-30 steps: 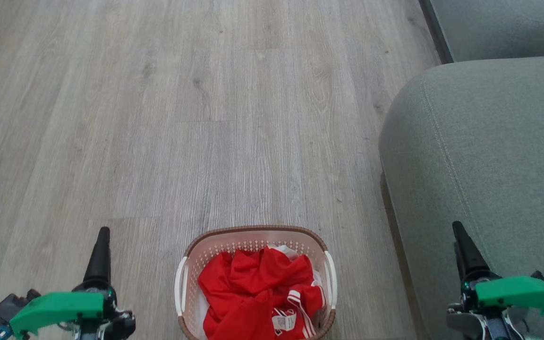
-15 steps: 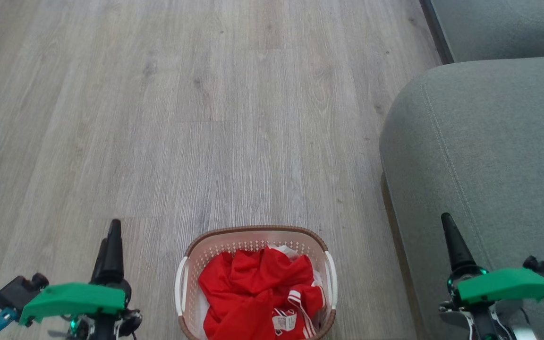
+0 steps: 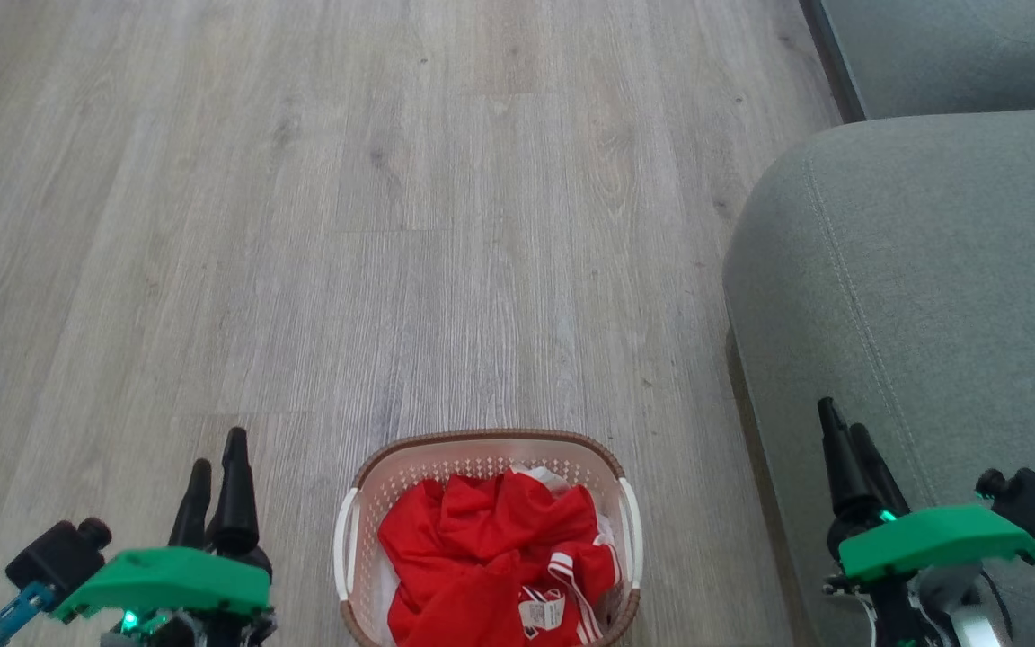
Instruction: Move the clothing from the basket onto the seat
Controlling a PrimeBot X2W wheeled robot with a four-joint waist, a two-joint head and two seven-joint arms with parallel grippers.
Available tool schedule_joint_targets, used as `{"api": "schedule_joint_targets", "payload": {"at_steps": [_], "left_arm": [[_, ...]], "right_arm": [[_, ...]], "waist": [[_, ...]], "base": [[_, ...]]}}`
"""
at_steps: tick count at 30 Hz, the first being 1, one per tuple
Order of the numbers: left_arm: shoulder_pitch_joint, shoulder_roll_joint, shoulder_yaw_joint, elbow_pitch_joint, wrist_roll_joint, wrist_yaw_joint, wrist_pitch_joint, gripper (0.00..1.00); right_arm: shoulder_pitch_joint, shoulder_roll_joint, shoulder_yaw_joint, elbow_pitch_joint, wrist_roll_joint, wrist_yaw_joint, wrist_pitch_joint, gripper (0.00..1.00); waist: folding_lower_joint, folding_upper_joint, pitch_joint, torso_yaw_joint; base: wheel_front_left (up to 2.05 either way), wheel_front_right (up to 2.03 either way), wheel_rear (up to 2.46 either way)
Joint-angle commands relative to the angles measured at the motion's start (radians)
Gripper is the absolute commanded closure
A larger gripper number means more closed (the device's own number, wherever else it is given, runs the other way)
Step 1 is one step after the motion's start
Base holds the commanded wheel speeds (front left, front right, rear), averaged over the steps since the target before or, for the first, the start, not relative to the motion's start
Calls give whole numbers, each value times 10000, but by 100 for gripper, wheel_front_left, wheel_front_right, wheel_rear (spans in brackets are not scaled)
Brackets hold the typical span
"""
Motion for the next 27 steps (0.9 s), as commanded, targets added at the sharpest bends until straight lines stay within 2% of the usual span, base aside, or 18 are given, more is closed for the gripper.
{"api": "schedule_joint_targets", "payload": {"at_steps": [1, 27], "left_arm": [[-217, 132, 81, -427, 330, 46, -126, 0], [220, 165, -139, -859, 3651, 504, -886, 0]], "right_arm": [[-292, -84, 167, -439, -318, 46, -126, 0], [-317, -105, 777, -504, -3363, 64, -898, 0]], "waist": [[0, 0, -2, 2], [0, 0, -47, 65]], "base": [[0, 0, 0], [0, 0, 0]]}}
